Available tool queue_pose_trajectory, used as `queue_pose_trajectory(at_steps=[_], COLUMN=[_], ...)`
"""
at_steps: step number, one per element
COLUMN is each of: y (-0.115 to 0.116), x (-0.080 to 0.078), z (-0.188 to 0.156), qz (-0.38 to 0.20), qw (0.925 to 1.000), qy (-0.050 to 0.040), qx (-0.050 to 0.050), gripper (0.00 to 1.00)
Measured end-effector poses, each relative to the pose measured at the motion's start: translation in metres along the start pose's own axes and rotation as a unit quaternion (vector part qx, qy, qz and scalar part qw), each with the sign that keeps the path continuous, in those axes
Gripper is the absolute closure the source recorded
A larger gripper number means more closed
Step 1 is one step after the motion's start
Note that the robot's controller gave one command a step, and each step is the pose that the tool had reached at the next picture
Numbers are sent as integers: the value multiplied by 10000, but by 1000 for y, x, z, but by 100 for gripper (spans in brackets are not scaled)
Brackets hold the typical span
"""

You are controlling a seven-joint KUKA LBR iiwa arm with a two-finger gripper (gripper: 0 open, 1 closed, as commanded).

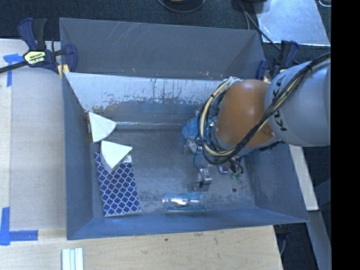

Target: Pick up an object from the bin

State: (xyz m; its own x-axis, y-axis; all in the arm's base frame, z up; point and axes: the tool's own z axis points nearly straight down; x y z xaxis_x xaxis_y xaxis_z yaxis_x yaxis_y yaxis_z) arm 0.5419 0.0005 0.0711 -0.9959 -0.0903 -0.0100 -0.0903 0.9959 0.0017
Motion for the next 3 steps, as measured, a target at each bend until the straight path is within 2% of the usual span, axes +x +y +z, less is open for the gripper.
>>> queue_pose_trajectory(at_steps=[1,2,3], y=[8,-5,-11], x=[-17,-49,-62], z=[-60,-146,-93], qz=[-53,-743,668], qw=[10000,9972,9978], qy=[15,-33,-14], qx=[8,4,7], gripper=[0,0,0])
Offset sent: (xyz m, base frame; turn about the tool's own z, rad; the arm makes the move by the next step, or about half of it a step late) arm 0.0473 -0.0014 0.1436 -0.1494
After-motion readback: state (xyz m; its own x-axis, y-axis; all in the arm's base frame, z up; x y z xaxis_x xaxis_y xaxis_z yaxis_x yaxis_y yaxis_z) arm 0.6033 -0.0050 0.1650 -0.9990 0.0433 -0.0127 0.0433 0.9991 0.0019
